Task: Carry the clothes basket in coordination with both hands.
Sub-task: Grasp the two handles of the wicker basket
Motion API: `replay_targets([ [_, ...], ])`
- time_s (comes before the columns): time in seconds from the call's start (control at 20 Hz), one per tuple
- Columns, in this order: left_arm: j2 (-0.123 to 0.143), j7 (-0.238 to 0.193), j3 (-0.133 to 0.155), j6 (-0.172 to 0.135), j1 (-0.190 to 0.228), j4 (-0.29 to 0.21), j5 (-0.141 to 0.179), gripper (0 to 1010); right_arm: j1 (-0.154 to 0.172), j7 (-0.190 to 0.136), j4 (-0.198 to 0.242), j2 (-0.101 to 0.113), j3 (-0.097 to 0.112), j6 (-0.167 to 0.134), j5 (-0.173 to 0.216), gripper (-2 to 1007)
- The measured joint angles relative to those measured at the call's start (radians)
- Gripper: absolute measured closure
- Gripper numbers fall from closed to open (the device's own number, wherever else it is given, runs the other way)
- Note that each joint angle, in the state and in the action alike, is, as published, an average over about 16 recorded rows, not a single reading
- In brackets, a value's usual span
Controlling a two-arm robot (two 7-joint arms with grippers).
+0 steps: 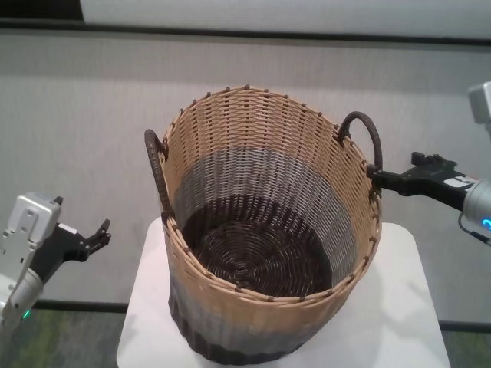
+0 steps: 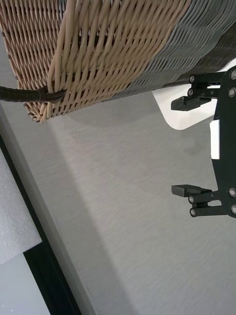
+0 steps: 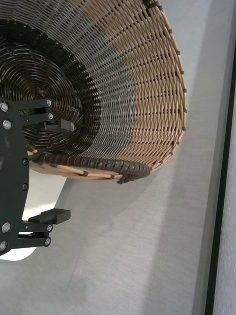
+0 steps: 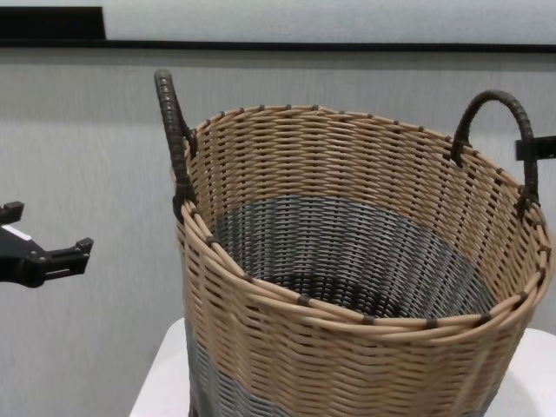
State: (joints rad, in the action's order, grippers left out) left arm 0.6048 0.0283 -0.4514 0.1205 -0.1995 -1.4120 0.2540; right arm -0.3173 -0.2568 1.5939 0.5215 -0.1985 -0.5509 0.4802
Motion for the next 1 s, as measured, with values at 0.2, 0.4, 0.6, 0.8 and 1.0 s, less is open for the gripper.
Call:
replay_targets([
  [0.2,0.000,0.000,0.000,0.000,0.000,0.000,0.000,10,-0.035,-0.003,-0.032,-0.014,-0.027,0.008,-0.015,4],
  [0.4,0.000,0.000,0.000,0.000,0.000,0.000,0.000,10,-0.076,-0.010,-0.073,-0.031,-0.058,0.020,-0.036,4],
  [0.6,0.000,0.000,0.000,0.000,0.000,0.000,0.000,10,-0.116,-0.021,-0.117,-0.048,-0.087,0.034,-0.062,4],
  [0.8,0.000,0.000,0.000,0.000,0.000,0.000,0.000,10,-0.145,-0.026,-0.153,-0.064,-0.104,0.049,-0.086,4],
  [1.0,0.000,0.000,0.000,0.000,0.000,0.000,0.000,10,-0.159,-0.030,-0.174,-0.076,-0.110,0.062,-0.101,4],
])
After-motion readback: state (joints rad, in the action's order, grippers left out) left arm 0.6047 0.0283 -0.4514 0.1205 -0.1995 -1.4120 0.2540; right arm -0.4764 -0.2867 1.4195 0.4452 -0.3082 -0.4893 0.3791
